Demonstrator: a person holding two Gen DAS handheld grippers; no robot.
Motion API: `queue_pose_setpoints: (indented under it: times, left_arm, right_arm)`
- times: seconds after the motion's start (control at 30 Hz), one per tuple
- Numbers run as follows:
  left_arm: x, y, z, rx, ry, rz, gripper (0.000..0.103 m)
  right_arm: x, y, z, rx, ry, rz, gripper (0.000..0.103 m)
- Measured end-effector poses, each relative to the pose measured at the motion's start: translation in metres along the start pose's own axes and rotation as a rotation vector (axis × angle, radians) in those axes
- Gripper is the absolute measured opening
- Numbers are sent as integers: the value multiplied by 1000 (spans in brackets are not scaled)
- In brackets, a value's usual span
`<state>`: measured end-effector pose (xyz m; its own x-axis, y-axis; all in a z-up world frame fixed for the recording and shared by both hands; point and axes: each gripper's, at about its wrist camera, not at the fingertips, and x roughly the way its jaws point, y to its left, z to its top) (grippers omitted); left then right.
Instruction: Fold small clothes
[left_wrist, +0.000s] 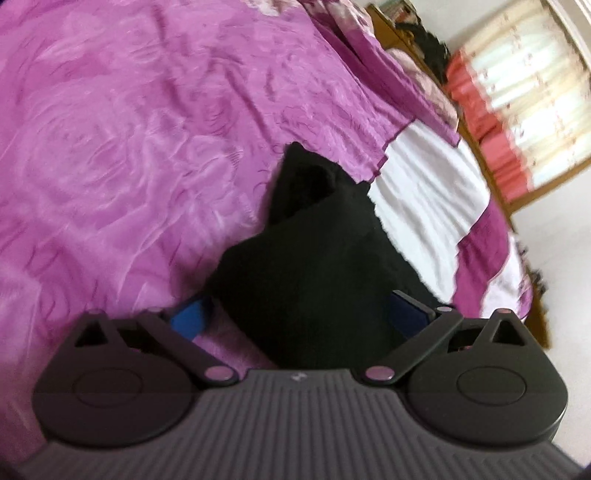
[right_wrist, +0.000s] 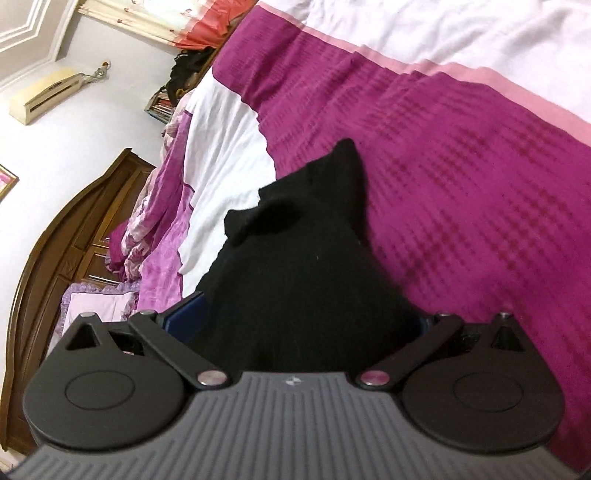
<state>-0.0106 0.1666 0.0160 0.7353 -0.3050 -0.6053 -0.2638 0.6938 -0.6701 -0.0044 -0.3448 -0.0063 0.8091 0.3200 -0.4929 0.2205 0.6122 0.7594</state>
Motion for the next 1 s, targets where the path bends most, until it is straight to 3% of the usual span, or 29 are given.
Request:
queue_pose_setpoints:
  times: [0.07,0.1,0.13,0.2,0.23,0.27,0.47,0.57,0.7,0.87,0.93,1.0]
  left_arm:
    - [4,-11,-2,70,-26,62,81]
    - [5,-15,-4,108,-42,124,57]
    - [7,-17,-5,124,-54,167,40]
    - [9,-12,-4,76,-43,135,25]
    - [10,-10,-2,43,-36,115,20]
    - [10,-10,-1,35,-37,112,20]
    - [3,-13,2,17,-73,67,15]
    - [-5,-6,7,-68,-65,-10,15]
    - [-13,9,12,-197,-44,-103,14]
    - [-8,10,10,-197,-13,-41,15]
    - [-3,19,7,-254,19,-9,23]
    - [0,33,3,-359,38,-31,30]
  right_arm:
    - [3,-4,4,42,-19,13,103]
    - [6,-5,7,54,-28,21,103]
    - [8,-6,9,55,-37,26,101]
    - [10,-6,10,47,-50,1,76]
    - [12,-8,11,55,-40,-35,30]
    - [17,-15,12,98,-1,-56,20]
    - [1,-4,23,96,-17,10,16]
    - [-13,2,31,108,-38,56,14]
    - [-27,1,35,123,-55,46,8]
    - [-32,-8,33,141,-58,1,8]
    - [-29,-13,30,160,-46,-52,11]
    - [-27,-24,29,220,-17,-78,39]
